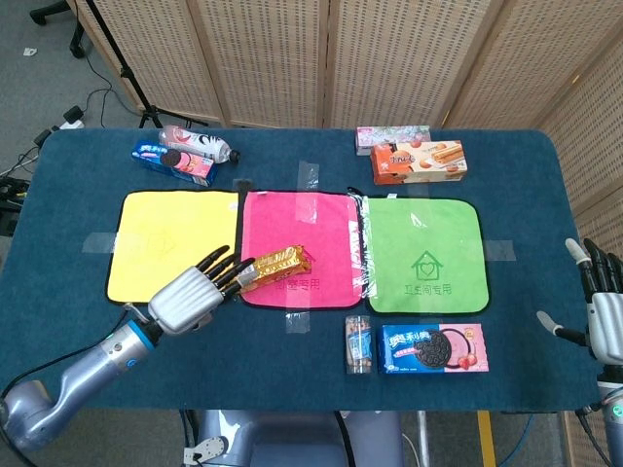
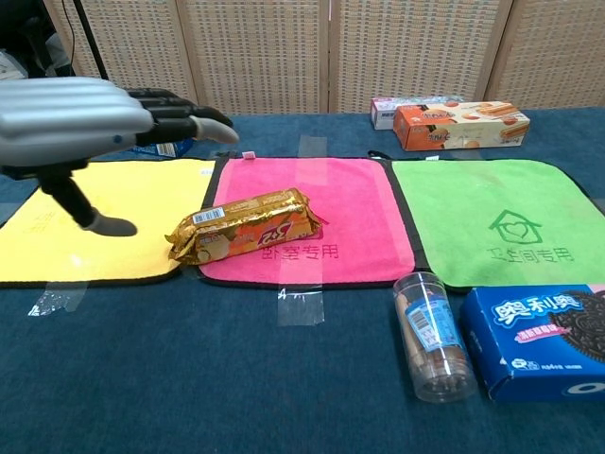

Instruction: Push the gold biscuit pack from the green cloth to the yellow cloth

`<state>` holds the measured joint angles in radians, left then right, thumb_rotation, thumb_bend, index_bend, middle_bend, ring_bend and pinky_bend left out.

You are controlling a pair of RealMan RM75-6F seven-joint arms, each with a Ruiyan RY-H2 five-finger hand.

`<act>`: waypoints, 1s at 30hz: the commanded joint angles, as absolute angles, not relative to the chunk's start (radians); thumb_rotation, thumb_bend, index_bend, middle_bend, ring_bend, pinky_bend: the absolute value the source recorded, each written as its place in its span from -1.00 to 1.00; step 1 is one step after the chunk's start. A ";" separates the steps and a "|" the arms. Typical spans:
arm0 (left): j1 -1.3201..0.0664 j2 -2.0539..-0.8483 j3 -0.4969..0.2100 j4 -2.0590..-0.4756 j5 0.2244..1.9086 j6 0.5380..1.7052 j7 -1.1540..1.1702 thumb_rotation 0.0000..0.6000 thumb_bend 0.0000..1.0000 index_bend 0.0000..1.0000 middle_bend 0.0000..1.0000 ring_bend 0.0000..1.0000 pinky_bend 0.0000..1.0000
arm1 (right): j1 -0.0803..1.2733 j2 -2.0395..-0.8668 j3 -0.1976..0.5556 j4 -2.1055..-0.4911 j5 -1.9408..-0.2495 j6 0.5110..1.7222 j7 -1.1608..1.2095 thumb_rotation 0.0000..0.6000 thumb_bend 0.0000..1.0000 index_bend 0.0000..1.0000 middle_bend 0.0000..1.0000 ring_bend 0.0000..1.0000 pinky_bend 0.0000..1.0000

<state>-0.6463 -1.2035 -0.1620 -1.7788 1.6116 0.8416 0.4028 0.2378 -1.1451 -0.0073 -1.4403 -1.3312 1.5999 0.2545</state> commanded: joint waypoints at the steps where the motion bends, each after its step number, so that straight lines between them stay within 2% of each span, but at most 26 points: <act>1: -0.738 -1.308 -0.214 -1.750 1.485 0.746 0.537 1.00 -0.21 -1.00 -1.00 -1.00 -1.00 | 0.233 -1.138 0.005 -1.439 -1.332 1.583 0.267 1.00 -1.00 -1.00 -1.00 -1.00 -1.00; 5: -0.819 -1.394 -0.245 -1.685 1.353 0.688 0.625 1.00 0.30 -1.00 -1.00 -1.00 -1.00 | 0.226 -1.131 0.025 -1.436 -1.331 1.555 0.291 1.00 -1.00 -1.00 -1.00 -1.00 -1.00; 7: -0.846 -1.424 -0.255 -1.661 1.312 0.677 0.637 1.00 0.62 -0.96 -1.00 -1.00 -1.00 | 0.223 -1.129 0.033 -1.434 -1.332 1.547 0.296 1.00 -1.00 -1.00 -1.00 -1.00 -1.00; 10: -0.897 -1.482 -0.268 -1.607 1.248 0.663 0.642 1.00 0.95 -0.88 -1.00 -1.00 -1.00 | 0.217 -1.126 0.048 -1.430 -1.331 1.534 0.308 1.00 -1.00 -1.00 -1.00 -1.00 -1.00; 15: -0.953 -1.544 -0.272 -1.528 1.192 0.646 0.648 1.00 1.00 -0.83 -1.00 -1.00 -1.00 | 0.209 -1.122 0.064 -1.428 -1.328 1.522 0.320 1.00 -1.00 -1.00 -1.00 -1.00 -1.00; 19: -0.993 -1.601 -0.272 -1.452 1.146 0.628 0.638 1.00 1.00 -0.64 -1.00 -1.00 -0.99 | 0.206 -1.120 0.075 -1.425 -1.326 1.510 0.328 1.00 -1.00 -1.00 -1.00 -1.00 -1.00; 25: -1.043 -1.696 -0.266 -1.324 1.117 0.619 0.615 1.00 1.00 -0.37 -0.85 -0.86 -0.69 | 0.203 -1.120 0.088 -1.420 -1.321 1.488 0.331 1.00 -1.00 -1.00 -1.00 -1.00 -1.00; 30: -1.065 -1.751 -0.246 -1.242 1.113 0.615 0.588 1.00 1.00 -0.26 -0.73 -0.76 -0.65 | 0.199 -1.118 0.101 -1.417 -1.315 1.472 0.338 1.00 -1.00 -1.00 -1.00 -1.00 -1.00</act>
<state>-1.0518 -1.7284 -0.2566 -1.2690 1.1165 0.6181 0.6016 0.1999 -1.1186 0.0993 -1.4177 -1.3160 1.4731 0.3370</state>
